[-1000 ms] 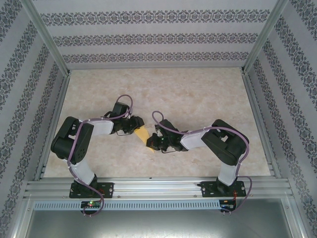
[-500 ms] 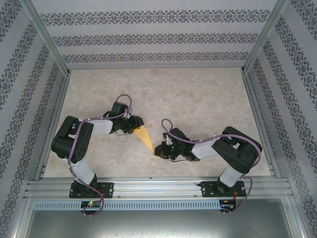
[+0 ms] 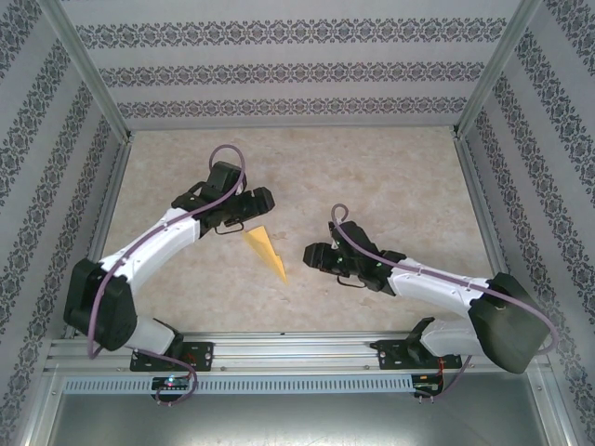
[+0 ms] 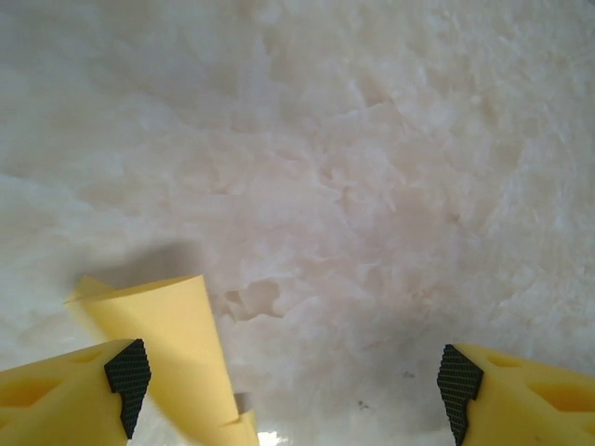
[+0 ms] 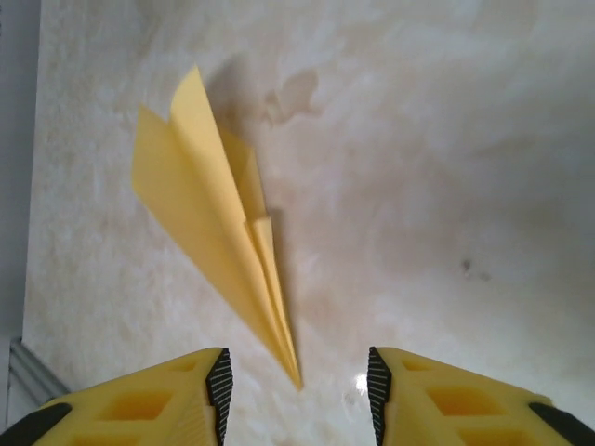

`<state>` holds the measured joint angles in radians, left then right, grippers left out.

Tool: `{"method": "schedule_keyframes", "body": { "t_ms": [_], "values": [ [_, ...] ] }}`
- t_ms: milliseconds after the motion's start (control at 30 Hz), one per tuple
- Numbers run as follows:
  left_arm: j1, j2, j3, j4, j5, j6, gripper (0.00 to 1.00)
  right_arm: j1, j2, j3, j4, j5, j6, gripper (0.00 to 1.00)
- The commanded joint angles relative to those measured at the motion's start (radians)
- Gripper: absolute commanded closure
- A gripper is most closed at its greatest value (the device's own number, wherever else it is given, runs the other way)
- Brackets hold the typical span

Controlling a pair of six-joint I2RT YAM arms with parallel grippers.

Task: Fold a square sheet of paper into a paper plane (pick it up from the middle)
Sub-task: Move a paper plane to the center of the table.

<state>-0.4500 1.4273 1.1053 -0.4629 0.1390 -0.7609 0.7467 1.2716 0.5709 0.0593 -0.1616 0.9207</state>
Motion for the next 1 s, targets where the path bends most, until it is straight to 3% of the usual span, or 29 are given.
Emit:
{"method": "schedule_keyframes", "body": {
  "t_ms": [0, 300, 533, 967],
  "values": [
    [-0.052, 0.049, -0.018, -0.247, -0.146, -0.046, 0.15, -0.011, 0.050, 0.046, -0.022, 0.019, -0.098, 0.54],
    [-0.086, 0.182, 0.001, -0.321, -0.196, -0.123, 0.21, 0.005, 0.293, 0.192, 0.051, -0.134, -0.127, 0.54],
    [-0.082, 0.147, -0.089, -0.249, -0.152, -0.126, 0.48, 0.015, 0.446, 0.280, 0.098, -0.231, -0.149, 0.53],
    [-0.047, 0.099, -0.157, -0.218, -0.138, -0.110, 0.48, 0.026, 0.572, 0.367, 0.134, -0.347, -0.164, 0.52]
  ]
}}
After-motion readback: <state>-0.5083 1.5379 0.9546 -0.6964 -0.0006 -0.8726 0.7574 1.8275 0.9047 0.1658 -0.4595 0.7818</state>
